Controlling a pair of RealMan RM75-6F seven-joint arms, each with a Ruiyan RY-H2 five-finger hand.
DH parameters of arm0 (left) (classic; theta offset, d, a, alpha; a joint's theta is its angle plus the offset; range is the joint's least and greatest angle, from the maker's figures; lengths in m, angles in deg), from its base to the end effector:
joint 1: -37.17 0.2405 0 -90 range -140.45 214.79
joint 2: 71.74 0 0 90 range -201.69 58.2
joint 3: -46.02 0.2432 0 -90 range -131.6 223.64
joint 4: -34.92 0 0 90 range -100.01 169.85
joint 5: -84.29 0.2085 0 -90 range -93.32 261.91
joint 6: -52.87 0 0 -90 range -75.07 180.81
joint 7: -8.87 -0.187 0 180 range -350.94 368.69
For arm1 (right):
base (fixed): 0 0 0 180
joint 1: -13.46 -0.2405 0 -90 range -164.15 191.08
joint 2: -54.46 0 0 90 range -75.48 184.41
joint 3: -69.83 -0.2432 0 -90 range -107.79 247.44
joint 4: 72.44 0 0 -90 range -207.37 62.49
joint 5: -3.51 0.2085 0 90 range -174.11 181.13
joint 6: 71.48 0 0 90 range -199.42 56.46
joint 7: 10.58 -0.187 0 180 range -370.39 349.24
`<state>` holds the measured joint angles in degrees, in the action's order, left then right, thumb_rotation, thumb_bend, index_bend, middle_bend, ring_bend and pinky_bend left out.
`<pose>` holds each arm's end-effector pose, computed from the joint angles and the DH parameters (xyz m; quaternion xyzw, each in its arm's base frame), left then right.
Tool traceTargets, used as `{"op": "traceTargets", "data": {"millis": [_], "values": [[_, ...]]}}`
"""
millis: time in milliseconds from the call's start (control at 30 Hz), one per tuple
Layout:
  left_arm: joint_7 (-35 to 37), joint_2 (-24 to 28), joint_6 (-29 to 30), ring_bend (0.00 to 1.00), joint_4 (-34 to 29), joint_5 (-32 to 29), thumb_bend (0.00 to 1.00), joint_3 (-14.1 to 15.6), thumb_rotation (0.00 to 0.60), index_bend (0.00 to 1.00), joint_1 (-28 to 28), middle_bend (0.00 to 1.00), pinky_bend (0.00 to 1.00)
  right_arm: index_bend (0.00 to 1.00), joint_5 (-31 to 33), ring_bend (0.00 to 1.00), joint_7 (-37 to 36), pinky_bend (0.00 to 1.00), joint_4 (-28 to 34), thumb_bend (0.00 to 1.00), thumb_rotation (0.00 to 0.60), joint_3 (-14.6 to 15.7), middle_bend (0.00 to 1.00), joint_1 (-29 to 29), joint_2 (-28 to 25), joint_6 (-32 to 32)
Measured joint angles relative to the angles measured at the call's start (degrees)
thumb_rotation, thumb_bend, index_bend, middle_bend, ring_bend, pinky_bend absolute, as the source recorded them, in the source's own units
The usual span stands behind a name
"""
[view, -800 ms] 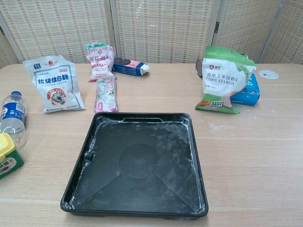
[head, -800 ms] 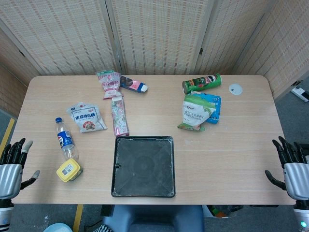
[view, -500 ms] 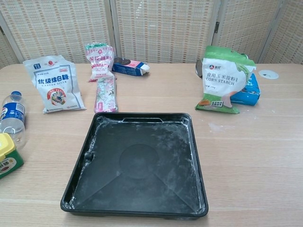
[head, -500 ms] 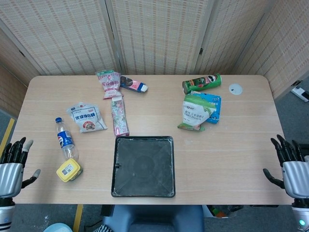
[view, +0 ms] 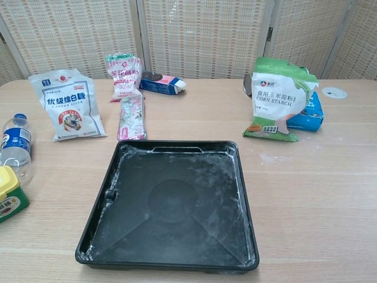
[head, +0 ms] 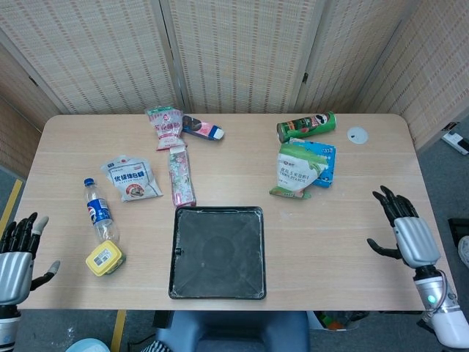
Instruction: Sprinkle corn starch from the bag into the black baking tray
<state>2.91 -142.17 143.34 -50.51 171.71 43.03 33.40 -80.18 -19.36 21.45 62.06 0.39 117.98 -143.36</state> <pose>-0.3045 0.2178 0.1460 -0.5965 -0.3266 -0.3809 0.6264 -0.2702 -0.2795 0.1338 0.6042 -0.4472 0.4276 0.5021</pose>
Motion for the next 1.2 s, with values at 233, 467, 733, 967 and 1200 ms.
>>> {"op": "traceTargets", "data": {"millis": [233, 467, 733, 967, 1200], "values": [[0.18, 0.35, 0.56, 0.00, -0.43, -0.19, 0.30, 0.24, 0.600, 0.09, 0.69, 0.00, 0.00, 0.00, 4.39, 0.18, -1.18, 0.10, -1.30, 0.27, 0.600, -4.07, 0.10, -6.91, 0.91, 7.42], [0.20, 0.72, 0.89, 0.00, -1.10, -0.33, 0.30, 0.76, 0.600, 0.09, 1.59, 0.00, 0.00, 0.01, 11.26, 0.18, -1.22, 0.12, -6.01, 0.27, 0.600, -7.48, 0.11, -13.64, 4.19, 16.36], [0.12, 0.84, 0.50, 0.00, -1.62, -0.22, 0.30, 0.91, 0.600, 0.10, 1.68, 0.00, 0.00, 0.05, 17.35, 0.20, -2.78, 0.13, -17.60, 0.26, 0.600, -9.79, 0.13, -20.02, 10.05, 23.48], [0.07, 0.92, 0.41, 0.00, -1.79, -0.28, 0.30, 0.83, 0.600, 0.10, 1.76, 0.00, 0.00, 0.09, 19.99, 0.23, -4.52, 0.16, -25.09, 0.27, 0.600, -10.82, 0.17, -25.13, 14.12, 30.06], [0.24, 1.22, 0.47, 0.00, -1.87, -0.41, 0.30, 0.71, 0.600, 0.10, 1.94, 0.00, 0.00, 0.10, 20.53, 0.25, -11.62, 0.19, -30.55, 0.27, 0.600, -11.28, 0.19, -26.96, 18.27, 34.09]]}}
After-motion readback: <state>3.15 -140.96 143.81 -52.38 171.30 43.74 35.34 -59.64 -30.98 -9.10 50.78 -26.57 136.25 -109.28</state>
